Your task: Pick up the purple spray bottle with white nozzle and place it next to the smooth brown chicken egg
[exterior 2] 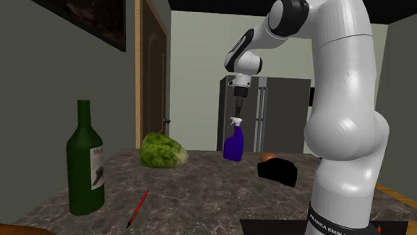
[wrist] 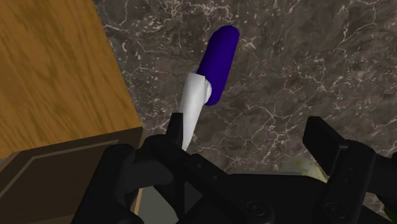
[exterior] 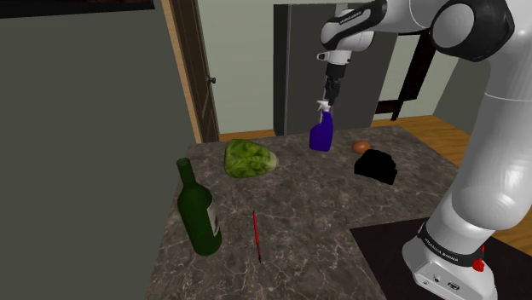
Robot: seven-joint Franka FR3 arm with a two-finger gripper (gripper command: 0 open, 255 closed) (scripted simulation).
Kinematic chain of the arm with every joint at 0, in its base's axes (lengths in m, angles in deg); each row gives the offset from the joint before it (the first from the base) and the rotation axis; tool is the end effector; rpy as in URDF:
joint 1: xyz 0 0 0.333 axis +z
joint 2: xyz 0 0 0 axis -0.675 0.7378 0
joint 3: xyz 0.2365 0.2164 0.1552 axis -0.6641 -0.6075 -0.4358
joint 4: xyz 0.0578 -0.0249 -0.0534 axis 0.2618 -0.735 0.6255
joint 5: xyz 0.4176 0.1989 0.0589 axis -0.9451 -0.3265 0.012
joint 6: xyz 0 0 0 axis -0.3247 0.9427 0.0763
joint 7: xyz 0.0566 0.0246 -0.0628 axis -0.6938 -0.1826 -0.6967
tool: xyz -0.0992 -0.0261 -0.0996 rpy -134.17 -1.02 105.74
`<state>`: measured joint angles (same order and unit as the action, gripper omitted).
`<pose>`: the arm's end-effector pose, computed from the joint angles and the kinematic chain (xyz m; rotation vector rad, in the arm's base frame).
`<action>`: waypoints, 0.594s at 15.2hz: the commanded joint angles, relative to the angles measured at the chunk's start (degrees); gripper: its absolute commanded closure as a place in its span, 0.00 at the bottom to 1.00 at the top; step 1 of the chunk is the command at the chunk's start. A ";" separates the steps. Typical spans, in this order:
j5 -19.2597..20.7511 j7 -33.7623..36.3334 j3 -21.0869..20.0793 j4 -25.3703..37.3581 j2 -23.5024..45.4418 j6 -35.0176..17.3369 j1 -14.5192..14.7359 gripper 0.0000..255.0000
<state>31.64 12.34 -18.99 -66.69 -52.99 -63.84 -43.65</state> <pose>0.6273 -0.2709 0.4290 -2.8247 -1.1151 -0.0762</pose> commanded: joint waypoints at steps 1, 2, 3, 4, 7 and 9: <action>0.24 0.13 0.23 3.14 -0.13 3.32 -0.32 0.00; 0.36 0.23 0.32 4.50 -0.25 4.78 -0.43 0.00; 0.36 0.23 0.32 4.50 -0.25 4.78 -0.43 0.00; 0.37 0.23 0.32 4.49 -0.26 4.78 -0.43 0.00; 0.36 0.23 0.32 4.50 -0.25 4.78 -0.43 0.00; 0.36 0.23 0.32 4.50 -0.25 4.78 -0.43 0.00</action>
<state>32.00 12.57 -18.66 -62.20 -53.25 -59.07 -44.07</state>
